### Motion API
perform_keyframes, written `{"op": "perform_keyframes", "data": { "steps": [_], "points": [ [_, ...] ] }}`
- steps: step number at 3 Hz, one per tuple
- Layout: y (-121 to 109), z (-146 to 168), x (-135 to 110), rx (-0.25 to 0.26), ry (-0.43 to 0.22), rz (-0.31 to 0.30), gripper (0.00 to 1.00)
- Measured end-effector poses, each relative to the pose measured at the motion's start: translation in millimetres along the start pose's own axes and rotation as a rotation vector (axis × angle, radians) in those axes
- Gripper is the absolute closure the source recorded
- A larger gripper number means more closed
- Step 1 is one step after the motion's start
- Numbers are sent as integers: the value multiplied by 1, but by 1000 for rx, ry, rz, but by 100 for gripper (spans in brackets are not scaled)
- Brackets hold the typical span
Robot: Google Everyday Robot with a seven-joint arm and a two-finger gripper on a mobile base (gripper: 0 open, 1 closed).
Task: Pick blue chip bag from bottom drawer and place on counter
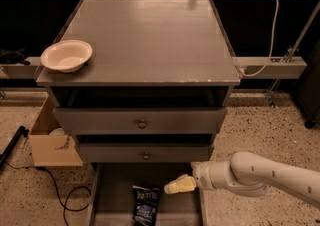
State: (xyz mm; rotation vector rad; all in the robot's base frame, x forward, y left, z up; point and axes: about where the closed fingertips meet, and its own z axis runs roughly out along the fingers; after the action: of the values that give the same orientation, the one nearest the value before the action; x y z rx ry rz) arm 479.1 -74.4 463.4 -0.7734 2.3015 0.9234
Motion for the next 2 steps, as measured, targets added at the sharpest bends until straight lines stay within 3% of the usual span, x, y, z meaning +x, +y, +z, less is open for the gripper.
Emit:
{"op": "perform_keyframes", "data": {
  "steps": [1, 2],
  "points": [
    [7, 1, 5, -2, -91, 35, 0],
    [7, 1, 5, -2, -93, 36, 0]
  ]
}}
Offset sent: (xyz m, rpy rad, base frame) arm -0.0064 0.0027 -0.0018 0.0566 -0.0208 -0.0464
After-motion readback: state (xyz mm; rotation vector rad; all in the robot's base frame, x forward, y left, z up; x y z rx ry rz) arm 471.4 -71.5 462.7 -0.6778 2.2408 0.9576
